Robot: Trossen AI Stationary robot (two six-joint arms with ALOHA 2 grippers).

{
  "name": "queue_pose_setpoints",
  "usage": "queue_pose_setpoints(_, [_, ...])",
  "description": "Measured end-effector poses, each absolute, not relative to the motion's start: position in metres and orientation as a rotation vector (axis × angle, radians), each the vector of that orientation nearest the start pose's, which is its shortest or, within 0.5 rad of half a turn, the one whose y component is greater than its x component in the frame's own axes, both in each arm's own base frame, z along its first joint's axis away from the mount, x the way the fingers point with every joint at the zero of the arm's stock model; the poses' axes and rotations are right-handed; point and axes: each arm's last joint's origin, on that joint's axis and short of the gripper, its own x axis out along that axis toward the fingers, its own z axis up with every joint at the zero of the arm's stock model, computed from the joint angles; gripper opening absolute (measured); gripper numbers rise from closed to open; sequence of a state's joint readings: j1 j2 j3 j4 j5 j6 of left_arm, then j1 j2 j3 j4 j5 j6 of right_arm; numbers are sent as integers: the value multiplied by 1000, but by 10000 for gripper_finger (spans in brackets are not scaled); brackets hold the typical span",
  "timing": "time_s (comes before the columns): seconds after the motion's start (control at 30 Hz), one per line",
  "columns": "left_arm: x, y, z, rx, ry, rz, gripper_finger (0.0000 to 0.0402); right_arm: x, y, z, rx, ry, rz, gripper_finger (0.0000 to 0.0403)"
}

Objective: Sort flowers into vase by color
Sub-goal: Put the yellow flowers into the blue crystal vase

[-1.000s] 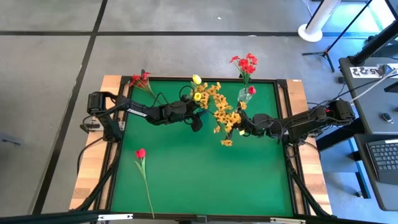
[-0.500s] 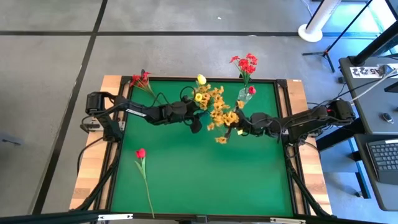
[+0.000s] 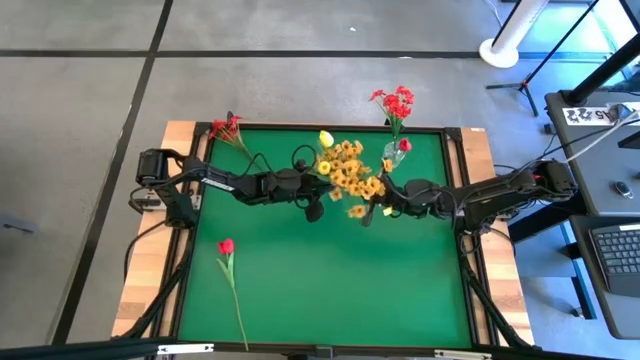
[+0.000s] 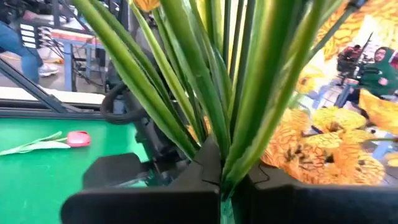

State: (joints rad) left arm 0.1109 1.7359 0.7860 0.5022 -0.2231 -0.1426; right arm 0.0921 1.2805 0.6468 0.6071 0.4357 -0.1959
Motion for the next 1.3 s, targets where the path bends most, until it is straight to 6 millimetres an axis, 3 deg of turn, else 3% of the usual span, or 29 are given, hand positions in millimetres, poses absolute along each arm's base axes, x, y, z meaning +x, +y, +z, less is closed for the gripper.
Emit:
queue_pose_setpoints(0.57, [339,41,157,-154,422,321,31,273,11,240,-162,190,-378,3])
queue_pose_setpoints(1.1, [337,41,159,-144,426,358,32,273,11,239,-128,190,-383,3])
queue_pose_setpoints(1.2, [329,41,154,-133,515,386,32,272,11,239,-114,192,-384,3])
queue_pose_setpoints(1.3, [324,42,168,-119,504,433,44,272,11,238,-107,194,-381,3])
